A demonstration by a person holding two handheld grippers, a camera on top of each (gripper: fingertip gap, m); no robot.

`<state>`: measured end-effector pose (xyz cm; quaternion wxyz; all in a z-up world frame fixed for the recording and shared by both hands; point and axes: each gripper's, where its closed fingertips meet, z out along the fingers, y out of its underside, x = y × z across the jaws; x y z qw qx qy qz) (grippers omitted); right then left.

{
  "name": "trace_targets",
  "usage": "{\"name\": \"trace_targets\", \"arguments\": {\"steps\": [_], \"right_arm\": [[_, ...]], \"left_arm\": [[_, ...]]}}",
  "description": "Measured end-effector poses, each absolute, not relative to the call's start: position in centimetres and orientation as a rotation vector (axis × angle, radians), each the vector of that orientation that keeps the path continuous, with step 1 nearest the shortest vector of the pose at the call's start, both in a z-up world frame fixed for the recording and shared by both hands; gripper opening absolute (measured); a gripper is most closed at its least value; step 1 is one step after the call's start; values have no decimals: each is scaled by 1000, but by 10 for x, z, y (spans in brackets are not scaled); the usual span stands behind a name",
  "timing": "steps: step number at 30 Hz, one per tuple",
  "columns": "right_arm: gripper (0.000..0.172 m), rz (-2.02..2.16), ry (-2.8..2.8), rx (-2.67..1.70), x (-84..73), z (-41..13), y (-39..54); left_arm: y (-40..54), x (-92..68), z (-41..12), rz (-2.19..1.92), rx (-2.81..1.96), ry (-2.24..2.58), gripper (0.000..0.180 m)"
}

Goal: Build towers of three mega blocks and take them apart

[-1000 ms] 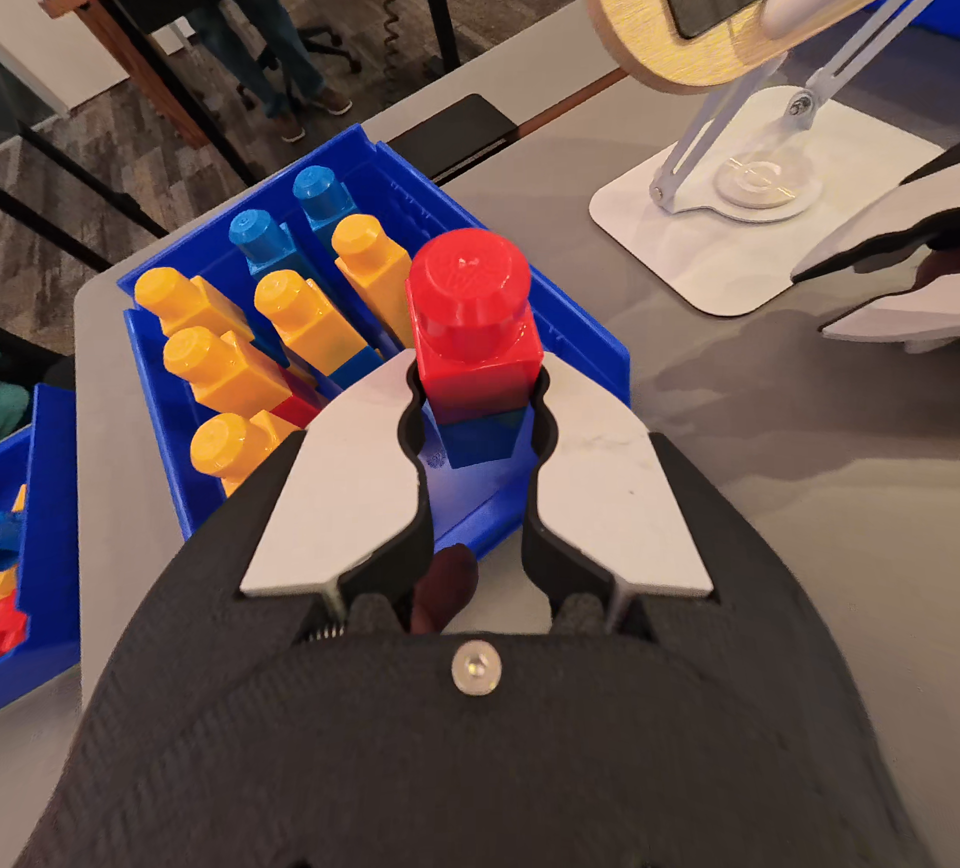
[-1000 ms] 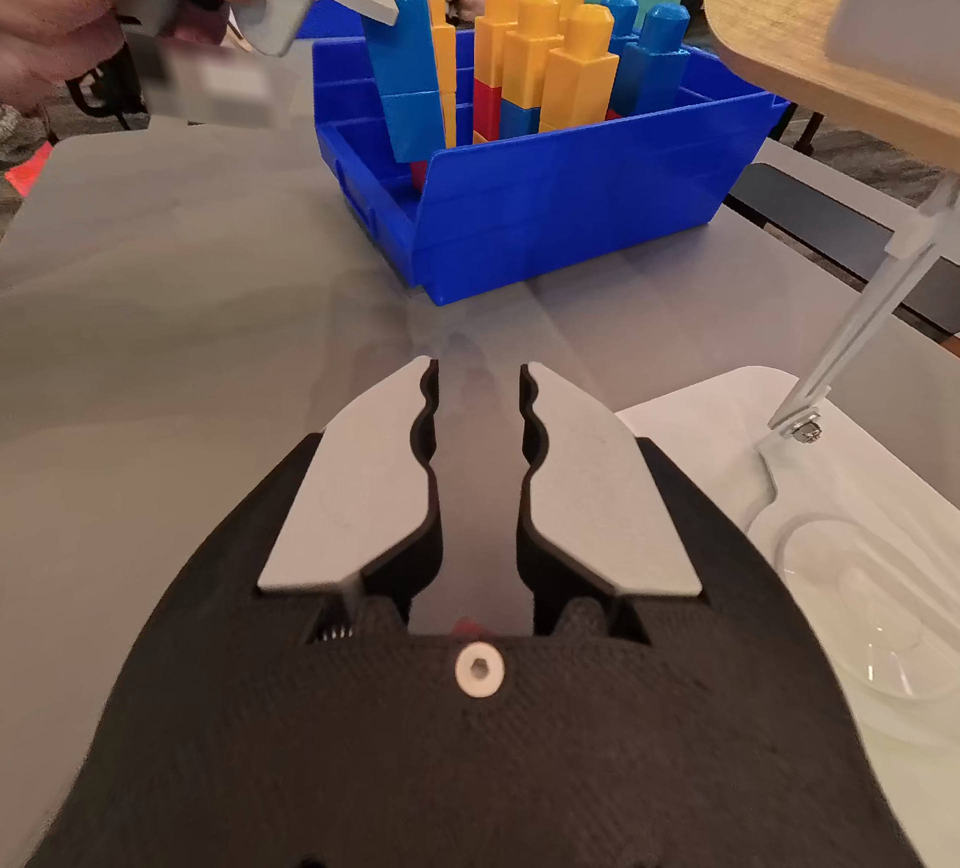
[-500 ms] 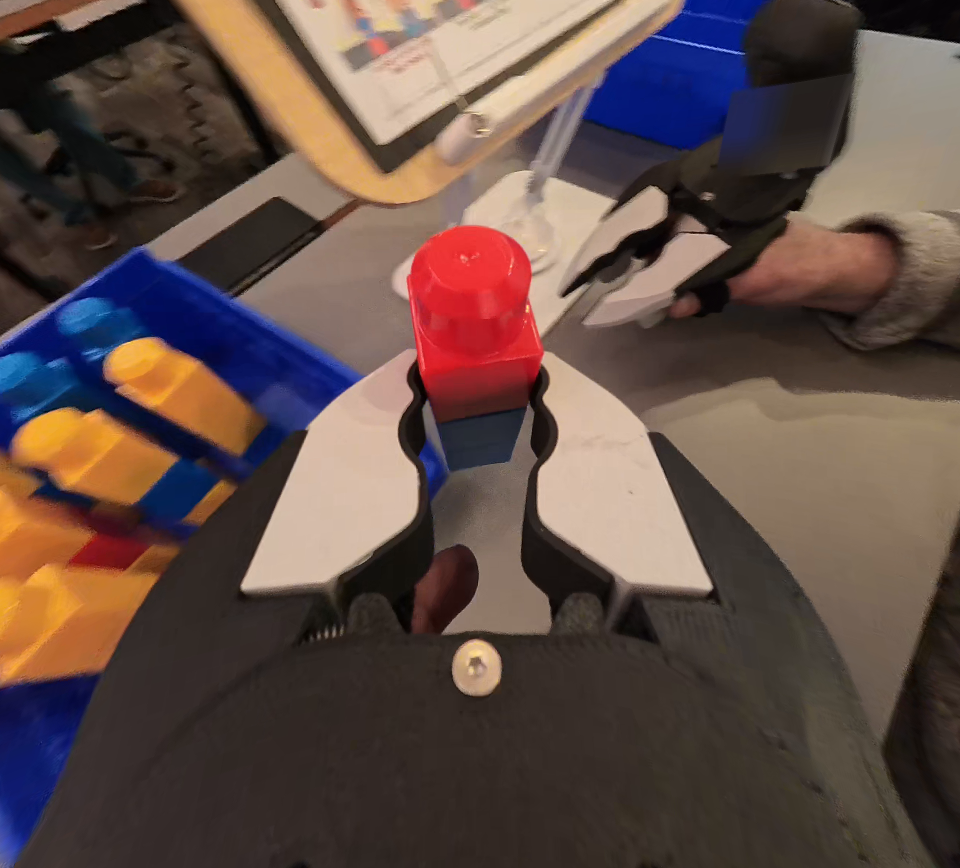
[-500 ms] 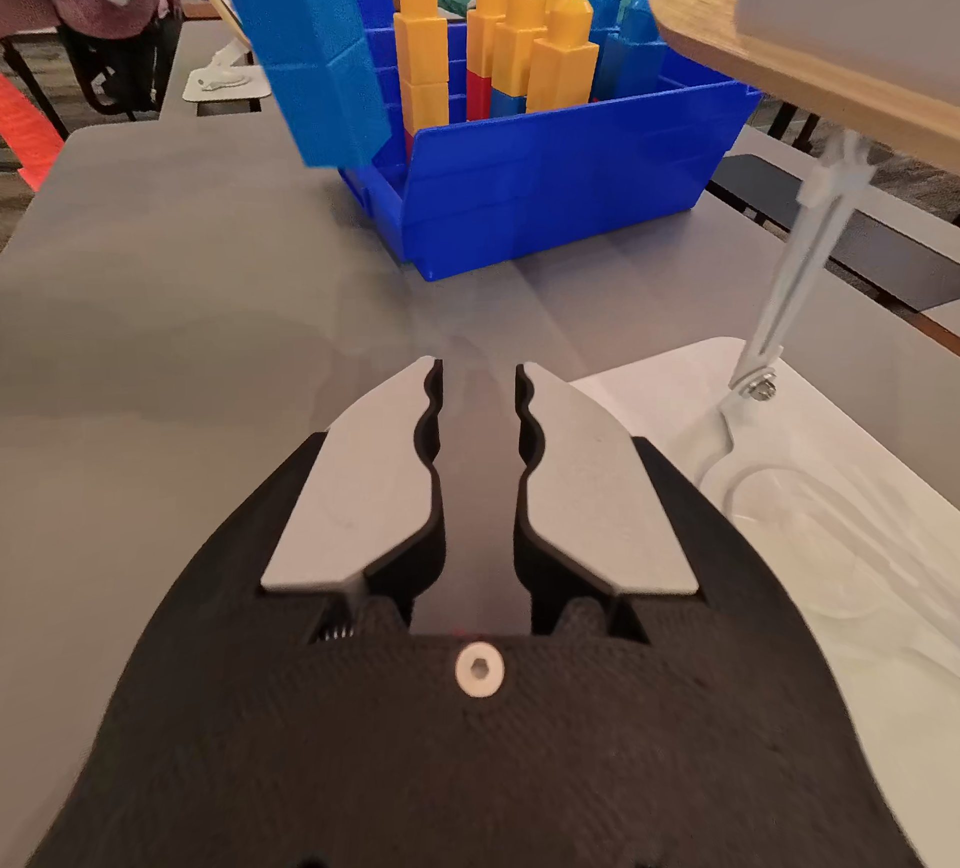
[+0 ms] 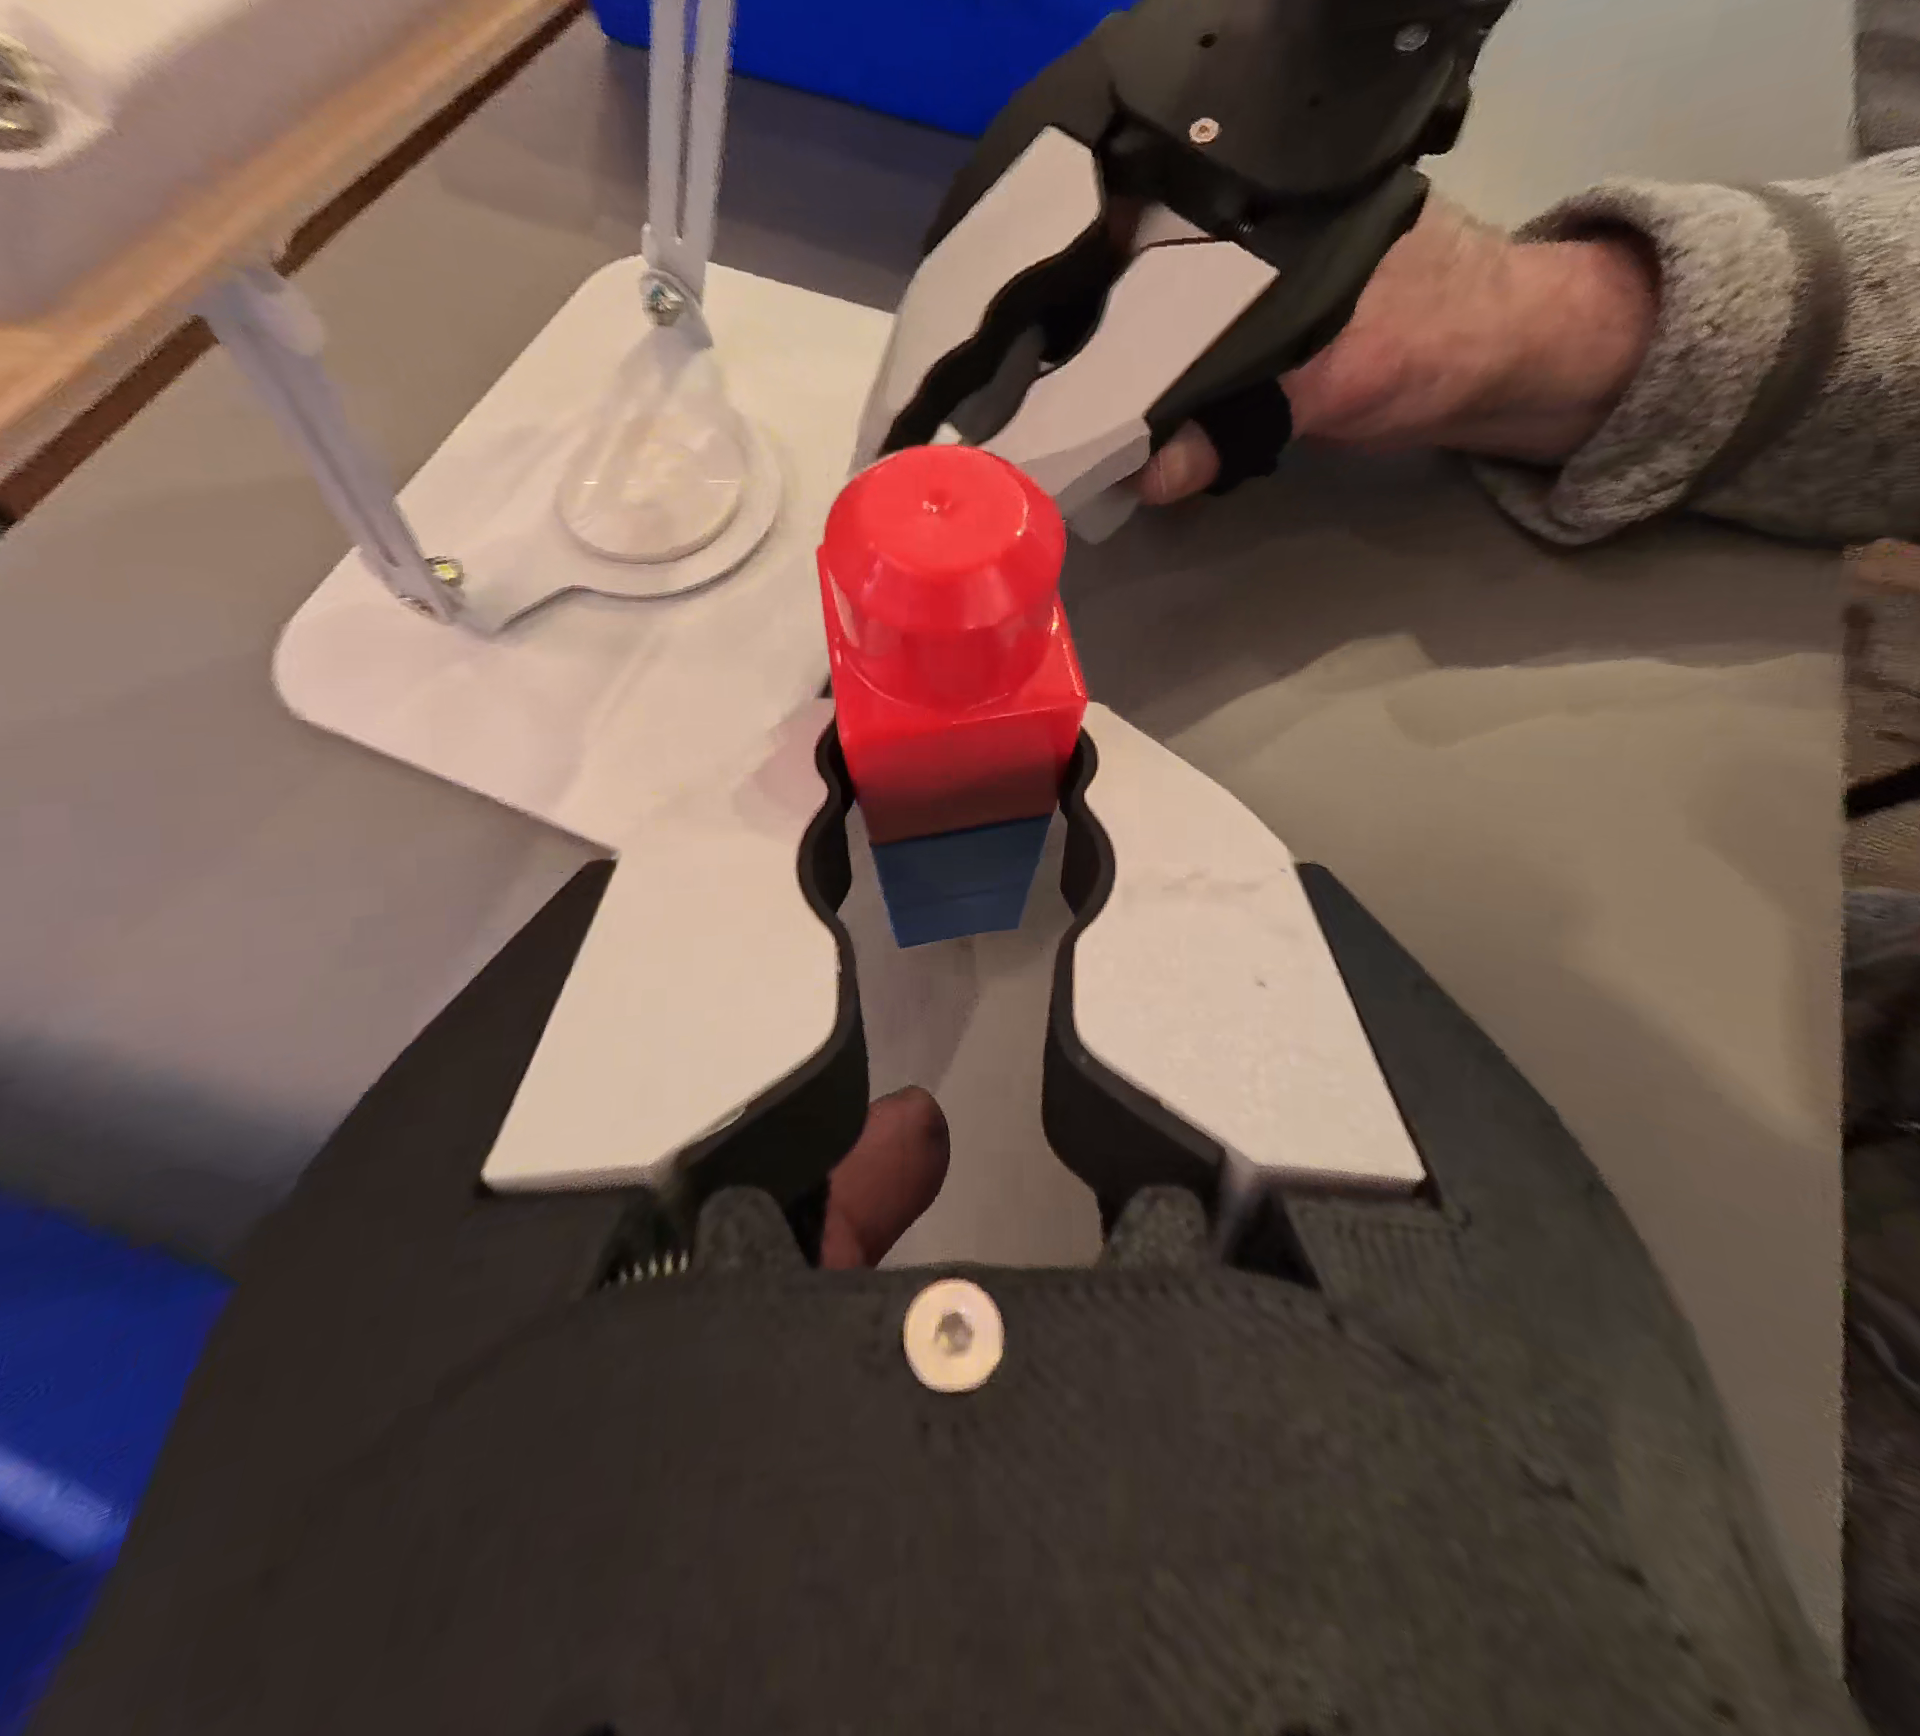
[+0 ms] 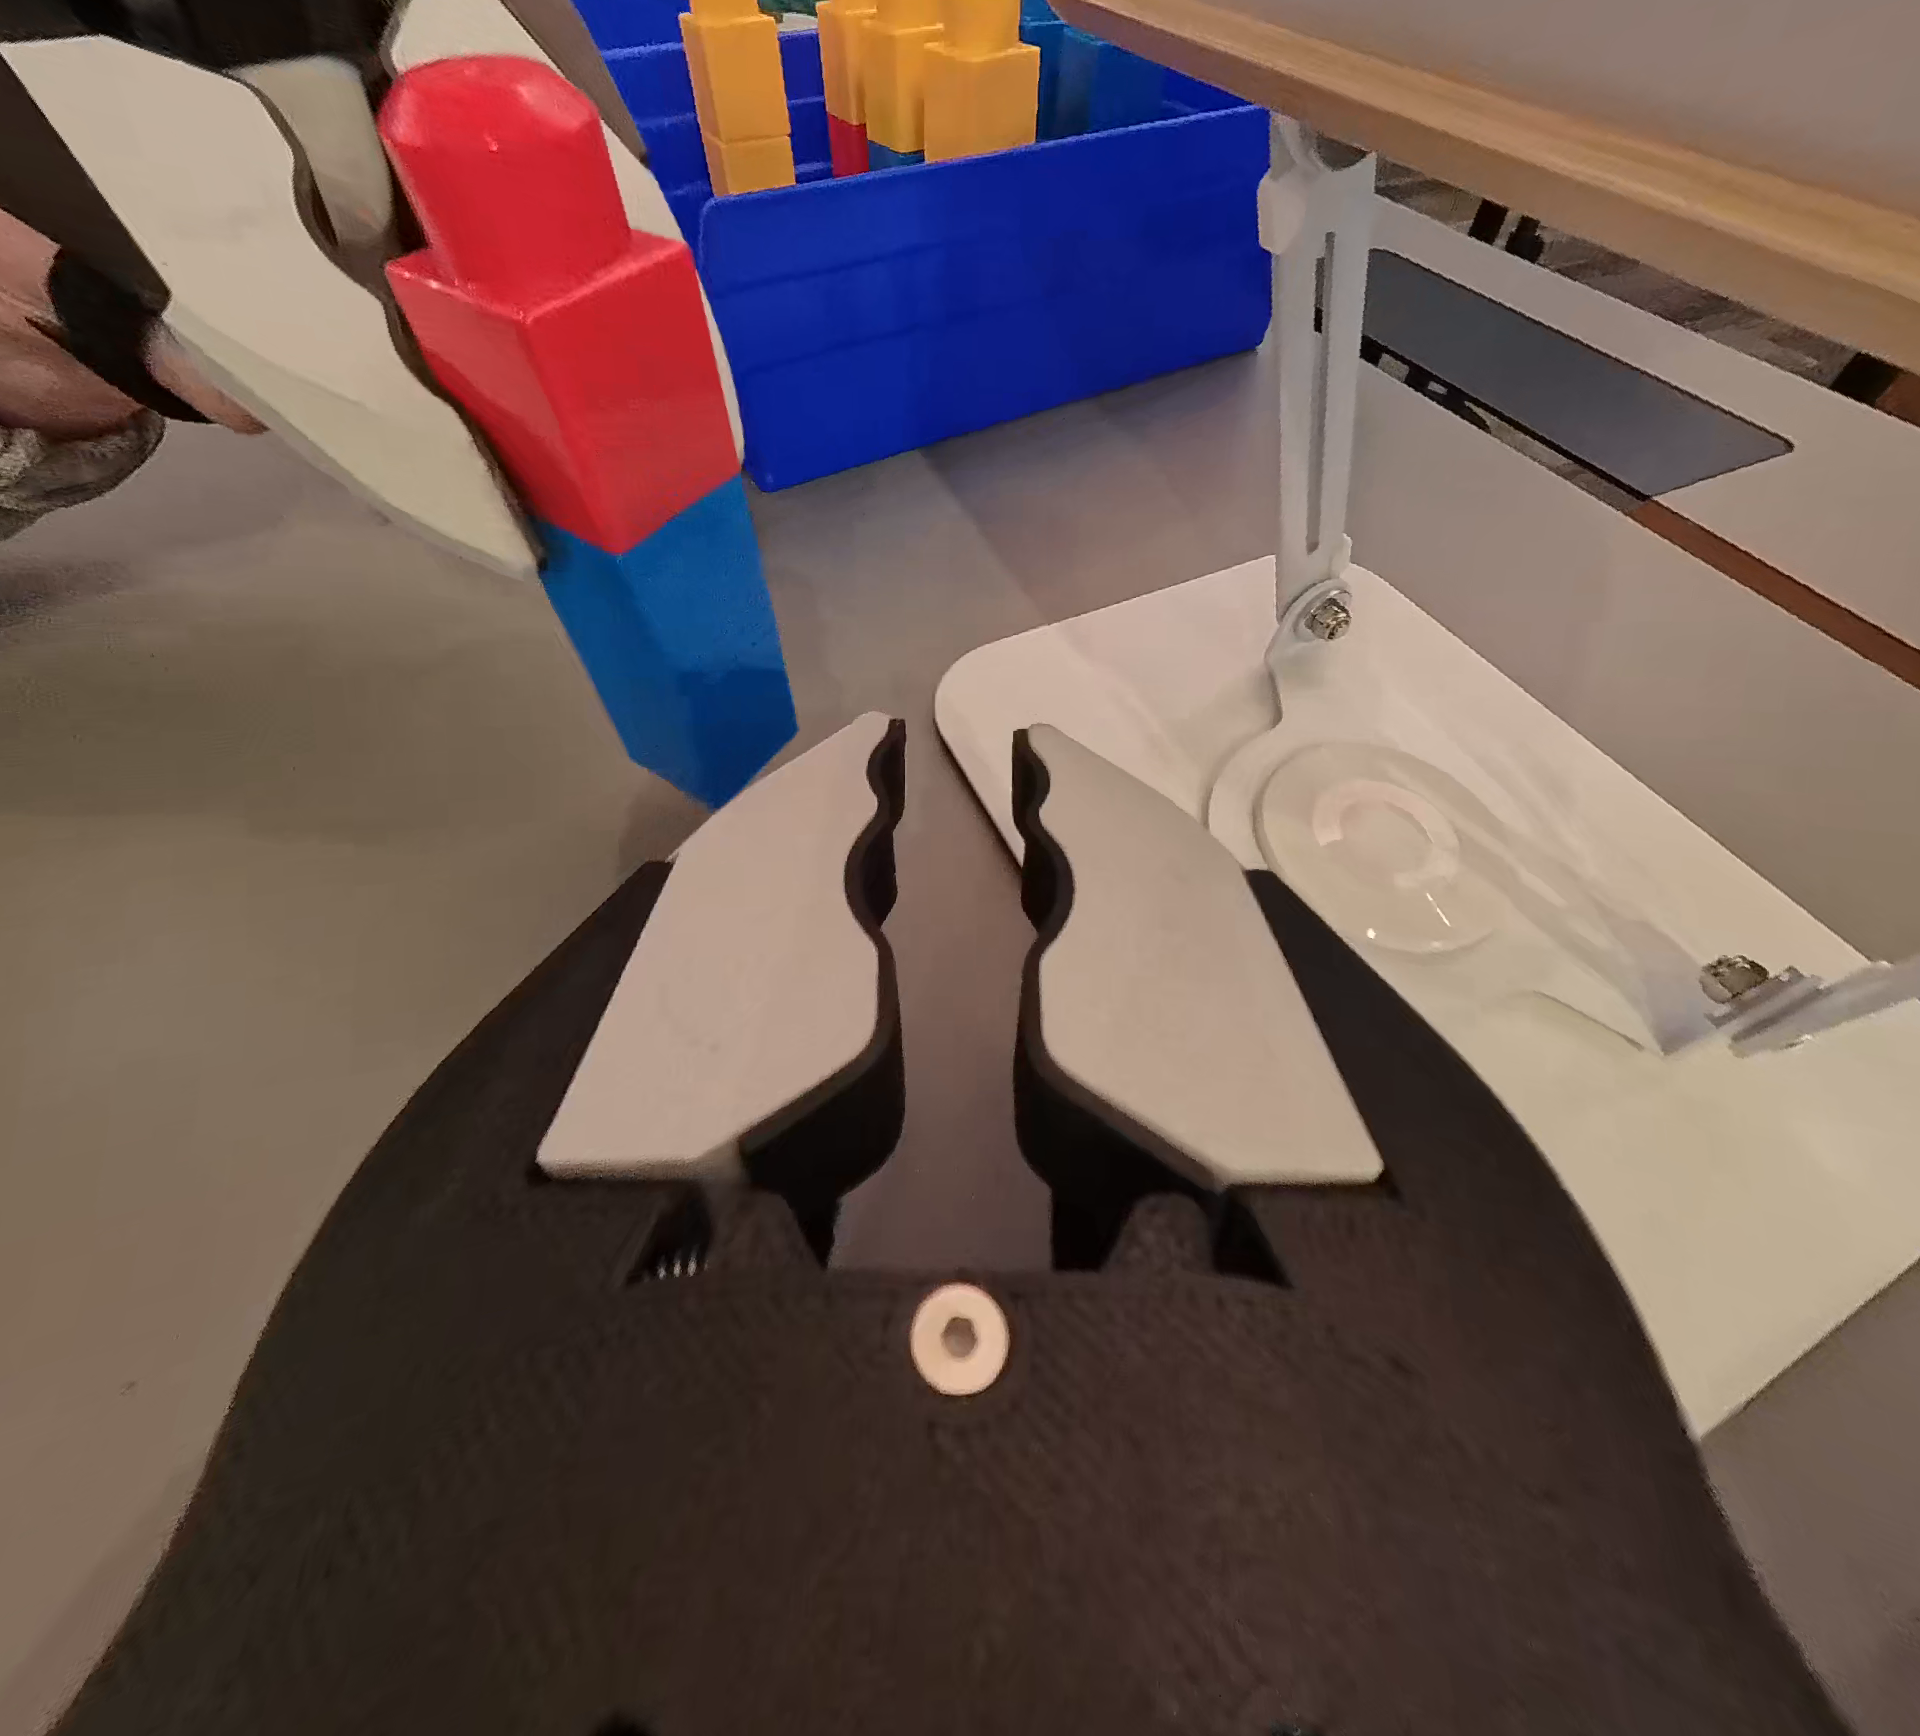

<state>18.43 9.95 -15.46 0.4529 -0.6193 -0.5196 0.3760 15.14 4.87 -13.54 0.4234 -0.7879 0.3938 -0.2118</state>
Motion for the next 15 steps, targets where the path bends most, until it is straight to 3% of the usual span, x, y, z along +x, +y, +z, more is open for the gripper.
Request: {"name": "trace_targets", "arguments": {"steps": [15], "right_arm": [[19,920,-1287,-1546,192,-157,104]], "left_arm": [[49,182,-156,-655,-1897,1136,37]]}}
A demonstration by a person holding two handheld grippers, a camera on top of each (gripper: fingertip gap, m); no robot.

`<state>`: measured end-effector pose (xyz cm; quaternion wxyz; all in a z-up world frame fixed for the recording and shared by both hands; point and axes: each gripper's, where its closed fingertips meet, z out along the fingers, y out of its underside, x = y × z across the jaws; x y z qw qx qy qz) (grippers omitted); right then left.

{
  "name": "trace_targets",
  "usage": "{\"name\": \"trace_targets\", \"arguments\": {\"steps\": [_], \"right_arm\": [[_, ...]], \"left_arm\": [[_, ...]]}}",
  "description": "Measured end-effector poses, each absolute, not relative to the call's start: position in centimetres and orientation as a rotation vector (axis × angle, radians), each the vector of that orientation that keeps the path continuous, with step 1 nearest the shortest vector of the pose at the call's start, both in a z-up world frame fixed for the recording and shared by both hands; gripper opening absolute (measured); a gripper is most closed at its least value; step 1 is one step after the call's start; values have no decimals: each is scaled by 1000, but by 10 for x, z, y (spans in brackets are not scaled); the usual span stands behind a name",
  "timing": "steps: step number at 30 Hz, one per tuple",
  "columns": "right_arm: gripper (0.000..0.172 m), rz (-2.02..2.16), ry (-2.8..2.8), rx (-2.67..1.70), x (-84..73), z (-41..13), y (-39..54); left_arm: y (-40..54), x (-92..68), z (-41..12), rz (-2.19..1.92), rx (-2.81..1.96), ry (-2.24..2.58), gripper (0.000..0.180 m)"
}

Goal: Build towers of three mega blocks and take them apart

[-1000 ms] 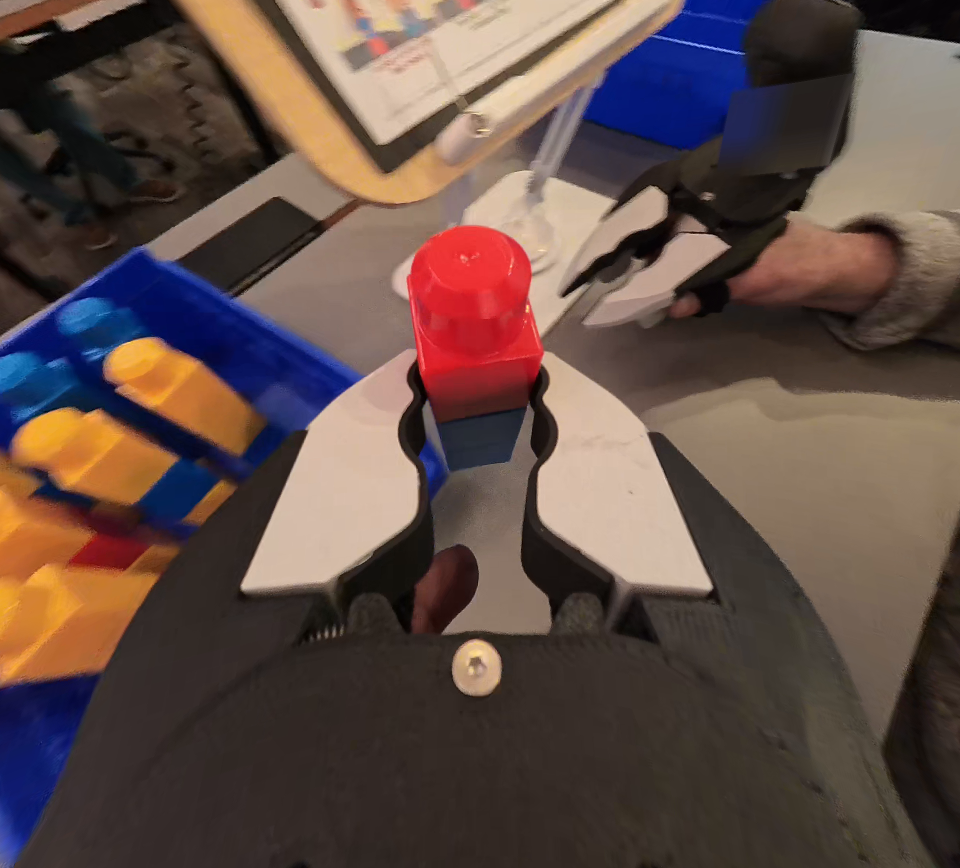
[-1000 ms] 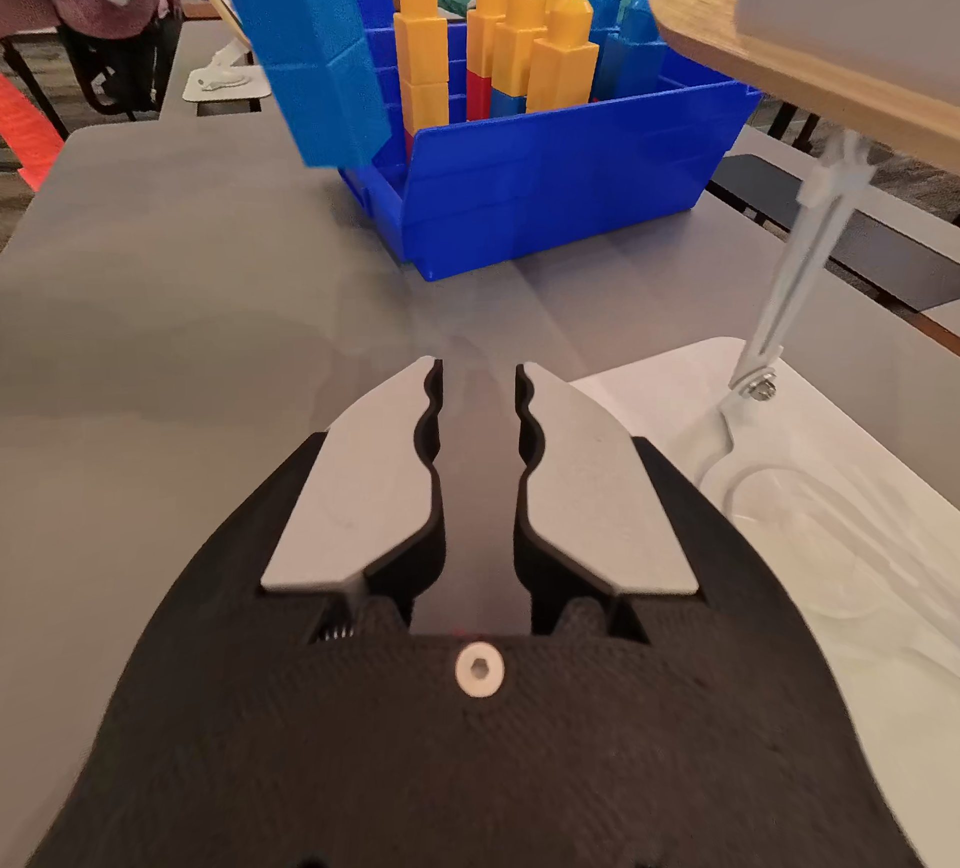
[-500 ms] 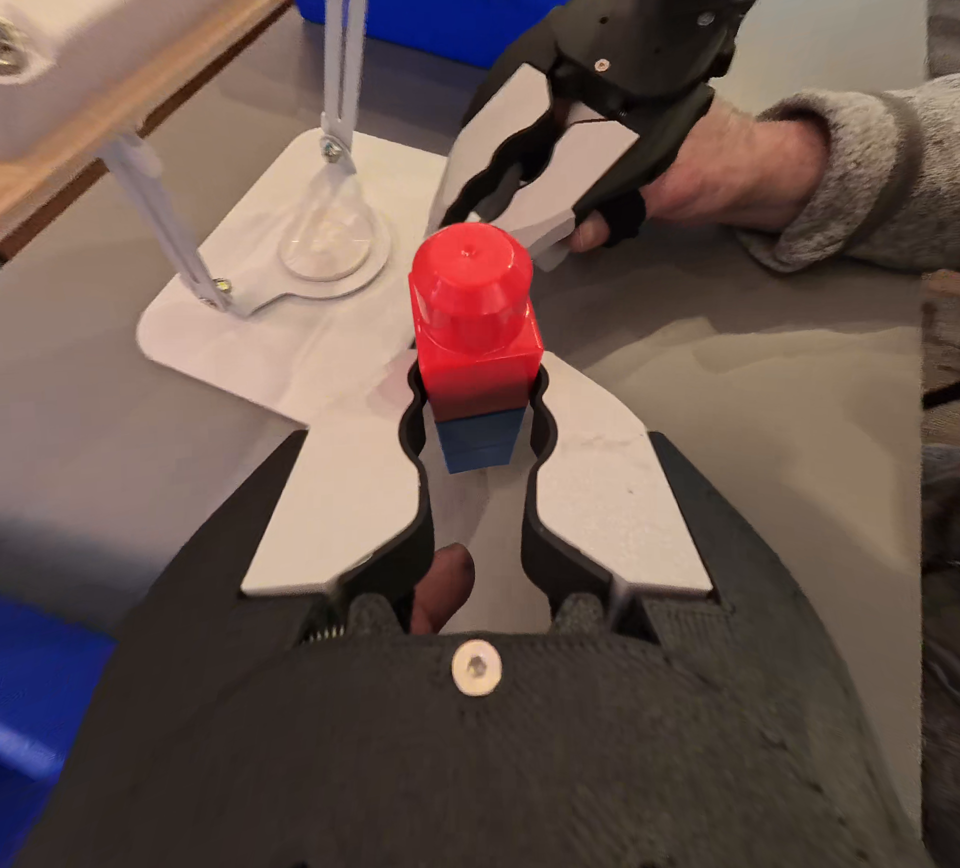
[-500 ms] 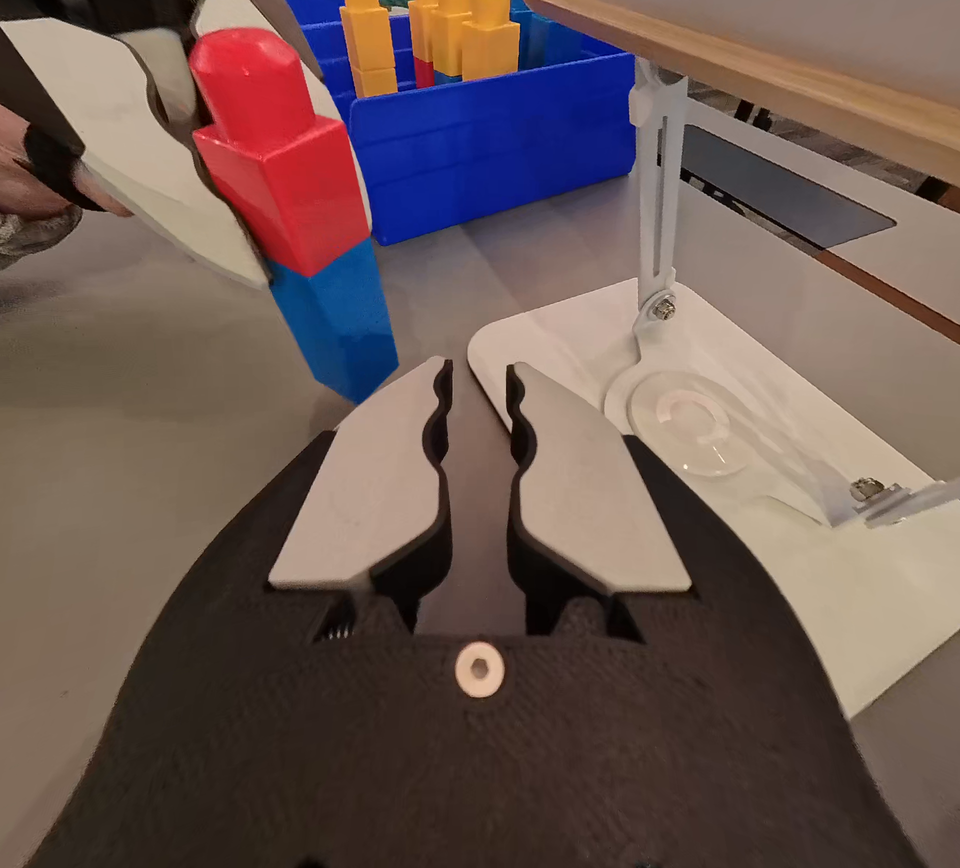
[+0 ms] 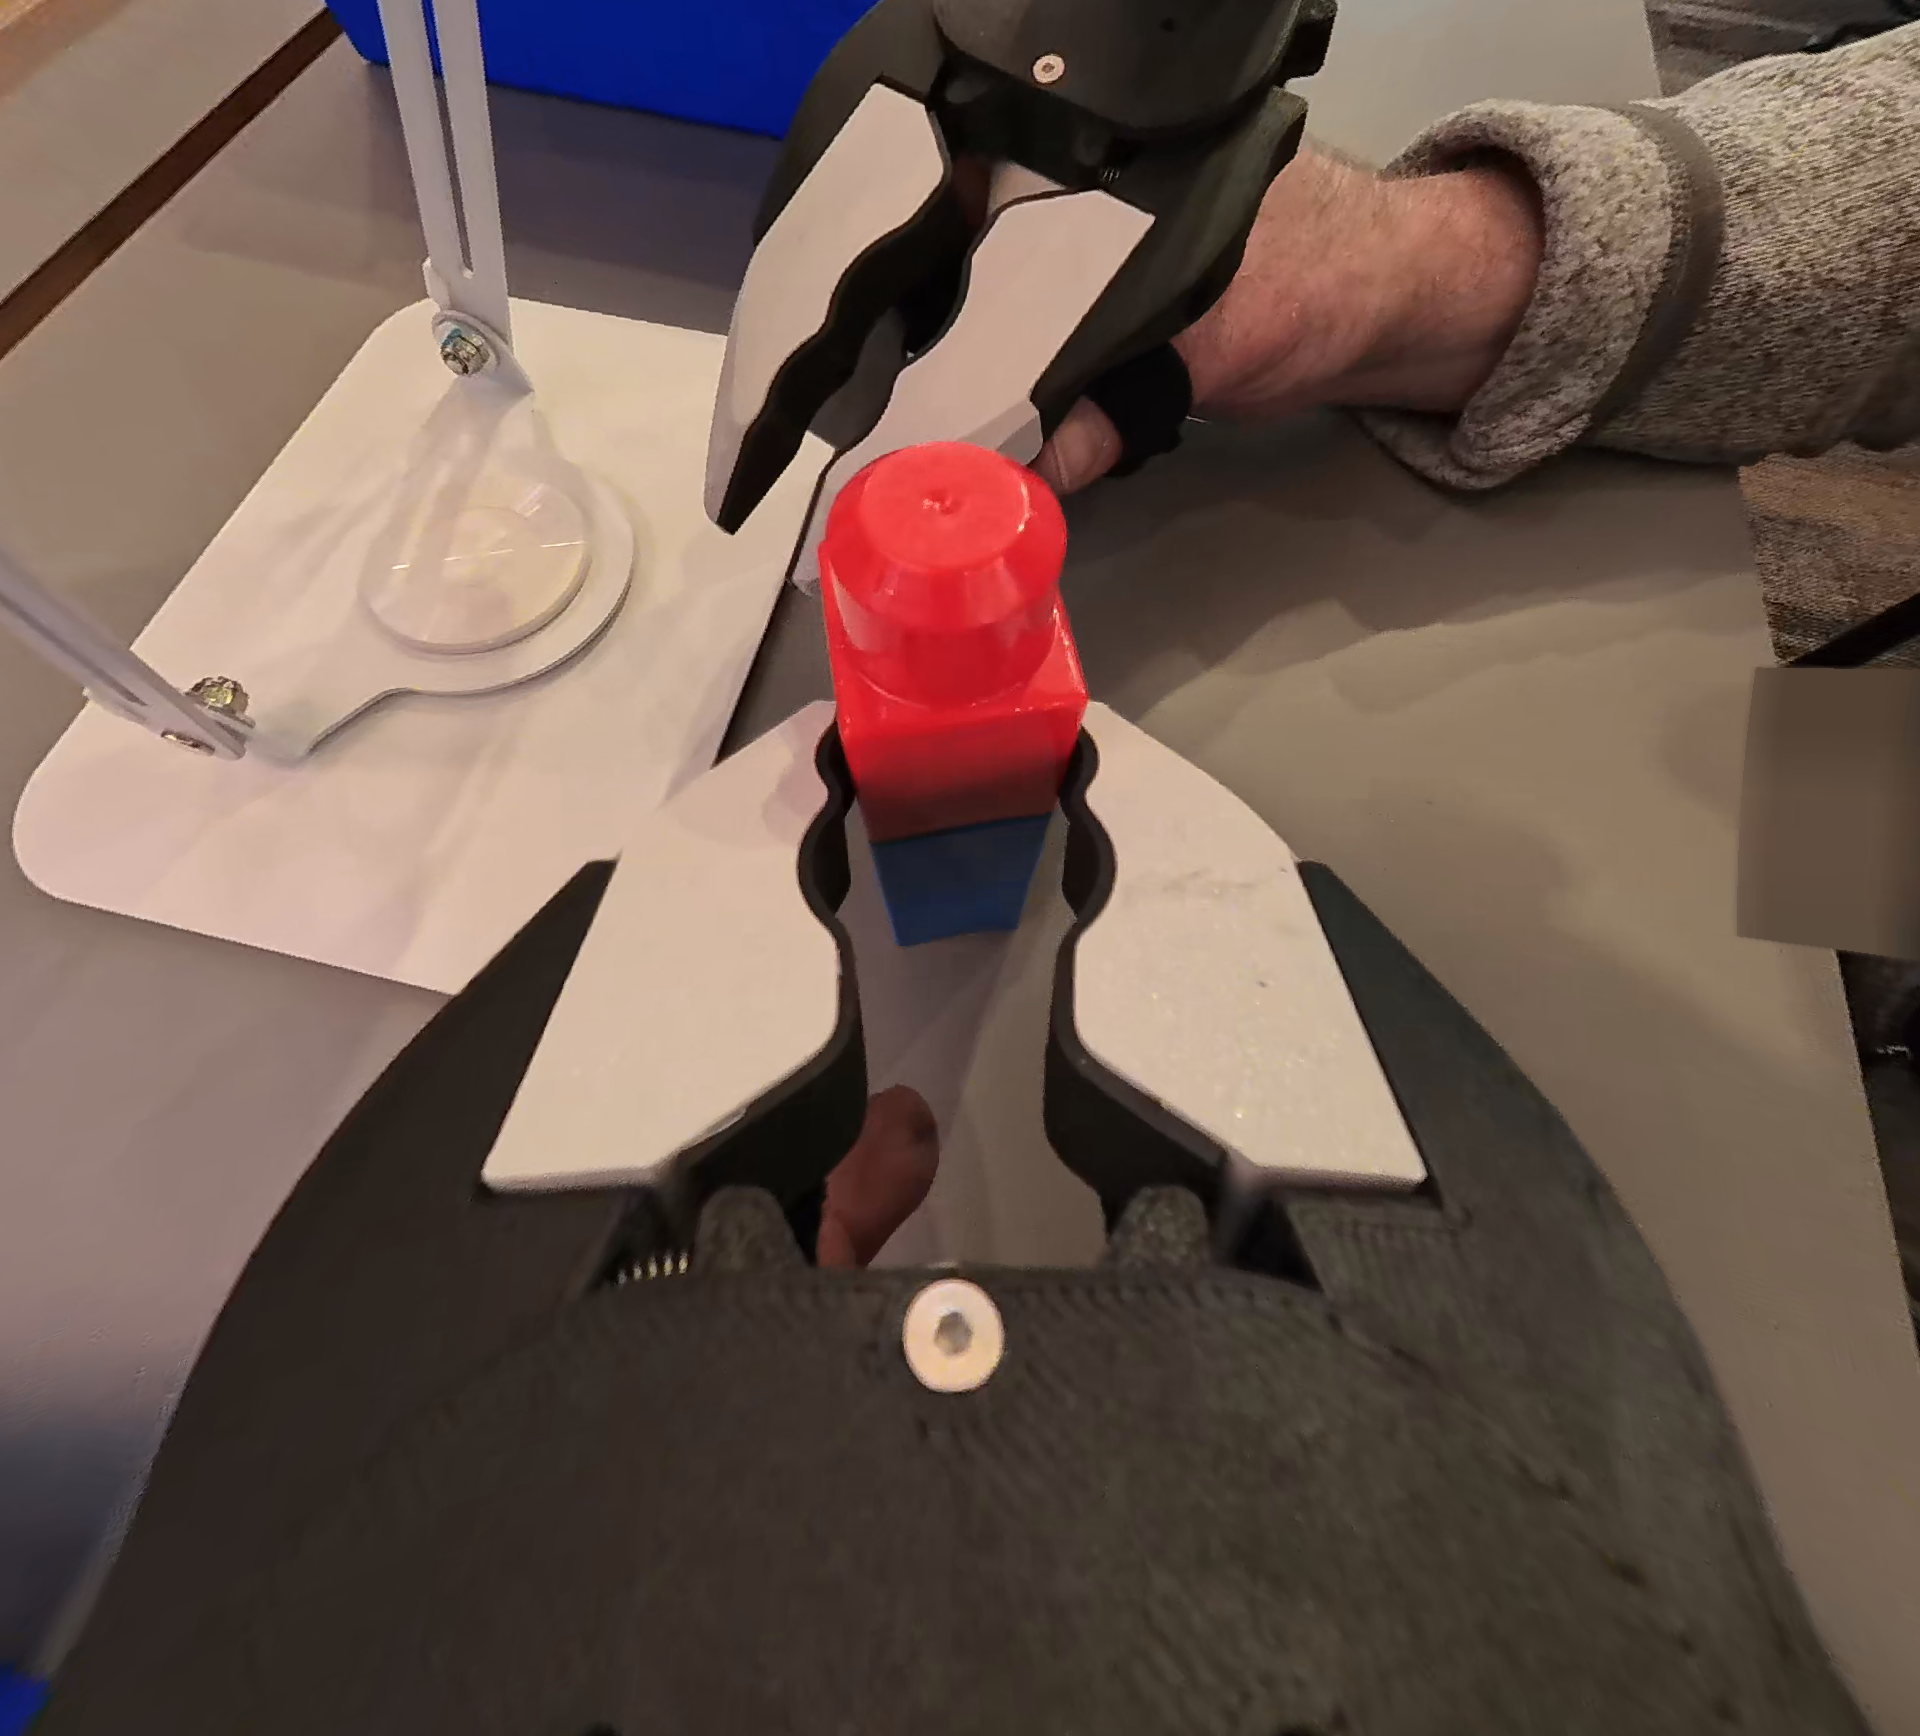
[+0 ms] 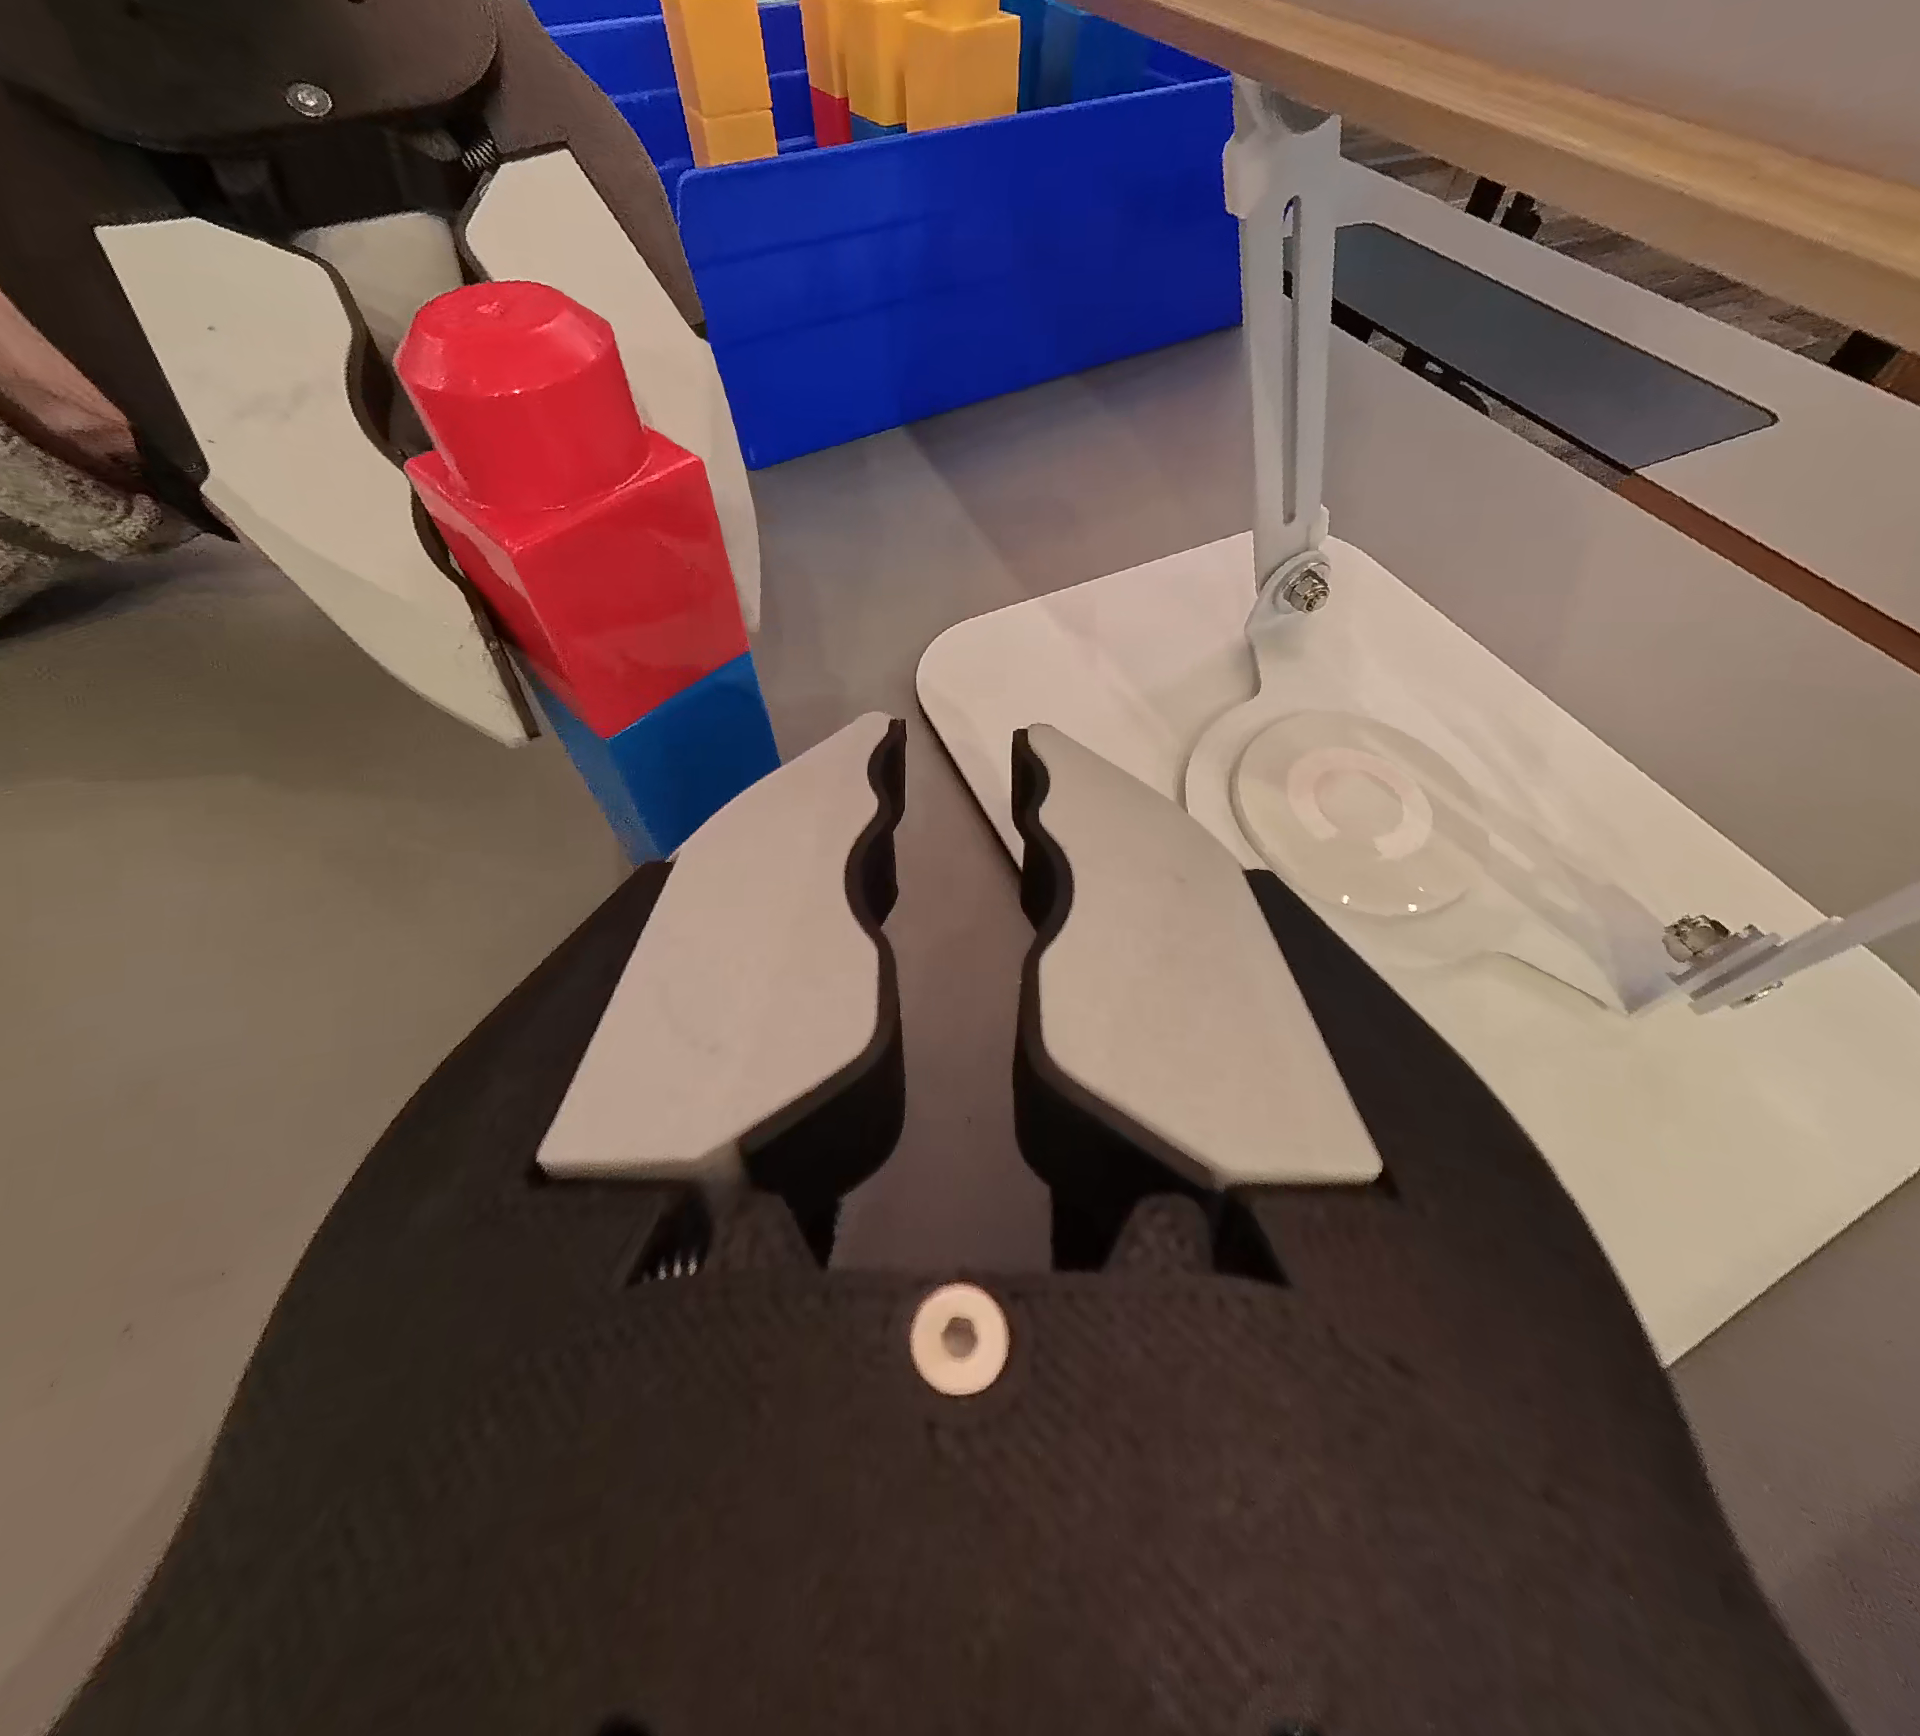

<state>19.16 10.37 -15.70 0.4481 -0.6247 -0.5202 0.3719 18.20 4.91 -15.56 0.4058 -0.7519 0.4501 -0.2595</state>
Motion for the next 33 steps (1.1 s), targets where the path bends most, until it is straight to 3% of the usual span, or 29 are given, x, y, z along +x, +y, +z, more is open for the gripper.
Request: {"name": "trace_targets", "arguments": {"steps": [10,17,21,27,30,33], "right_arm": [[19,923,-1276,-1548,192,-156,105],[20,923,-1279,-1547,192,-156,105],[19,923,-1277,-1547,193,-156,105],[19,921,-1278,-1545,192,-156,104],[19,921,-1278,-1540,192,-155,104],[21,929,-1286,-1525,192,-153,102]], "left_arm": [[48,182,-158,-659,-1885,1149,60],[38,175,-180,-660,-1953,1175,88],[41,179,-191,-615,-1951,1183,92],[47,184,-213,-563,-2029,1212,67],[50,184,-217,-537,-2051,1215,40],[52,185,-217,-526,-2046,1225,39]]}}
